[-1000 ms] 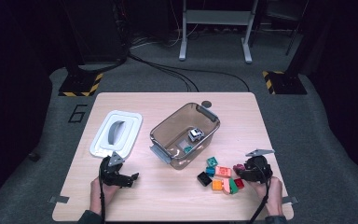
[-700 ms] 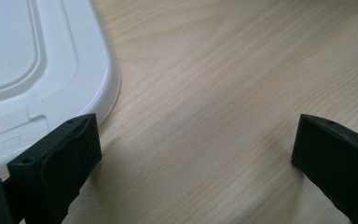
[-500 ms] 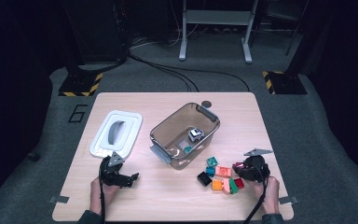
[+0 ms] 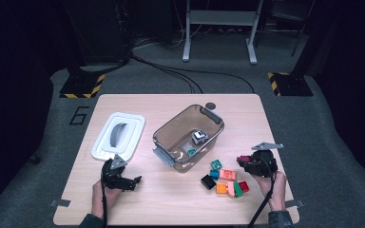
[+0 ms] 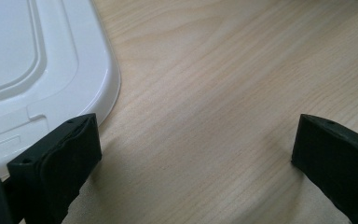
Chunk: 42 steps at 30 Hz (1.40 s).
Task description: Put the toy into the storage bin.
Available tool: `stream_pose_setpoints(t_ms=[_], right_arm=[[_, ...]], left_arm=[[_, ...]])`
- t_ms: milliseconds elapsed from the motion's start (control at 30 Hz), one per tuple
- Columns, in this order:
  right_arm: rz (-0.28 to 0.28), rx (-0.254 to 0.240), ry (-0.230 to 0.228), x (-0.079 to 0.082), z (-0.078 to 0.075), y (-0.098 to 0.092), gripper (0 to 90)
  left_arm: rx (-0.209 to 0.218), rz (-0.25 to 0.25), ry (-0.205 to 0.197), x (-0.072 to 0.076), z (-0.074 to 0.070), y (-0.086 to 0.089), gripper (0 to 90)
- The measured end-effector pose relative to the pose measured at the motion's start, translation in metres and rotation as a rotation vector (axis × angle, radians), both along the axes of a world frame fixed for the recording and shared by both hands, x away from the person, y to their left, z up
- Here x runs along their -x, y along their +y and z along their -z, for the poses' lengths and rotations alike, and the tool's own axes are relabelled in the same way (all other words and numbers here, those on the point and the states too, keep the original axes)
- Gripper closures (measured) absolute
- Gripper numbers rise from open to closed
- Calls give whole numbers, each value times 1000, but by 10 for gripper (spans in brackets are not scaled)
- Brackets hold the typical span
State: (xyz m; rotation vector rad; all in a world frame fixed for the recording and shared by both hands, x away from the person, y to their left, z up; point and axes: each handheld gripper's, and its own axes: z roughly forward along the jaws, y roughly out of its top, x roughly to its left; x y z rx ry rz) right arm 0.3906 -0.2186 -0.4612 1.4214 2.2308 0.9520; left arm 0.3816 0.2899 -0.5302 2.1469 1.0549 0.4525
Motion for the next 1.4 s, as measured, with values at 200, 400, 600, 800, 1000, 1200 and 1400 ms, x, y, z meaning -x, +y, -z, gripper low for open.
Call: stream_pose_setpoints(t_ms=[200,400,600,800,1000,1200,1400], right_arm=[[-15,-4,-28,-5,-20,5,587],[-32,-1,-52,-10,-36,10,587],[-40,-15,-78,-15,-51,16,587],[-49,-15,-99,-20,-65,22,587],[-59,-18,-112,-28,-78,28,588],[-62,-24,-129,-35,-91,35,587],[-84,-14,-144,-42,-101,44,587]], left_arm=[[0,0,0,0,0,0,11],[-1,1,0,0,0,0,11],[0,1,0,0,0,0,11],[-1,1,0,0,0,0,11],[1,1,1,0,0,0,11],[2,1,1,0,0,0,11],[6,-5,-10,0,1,0,11]])
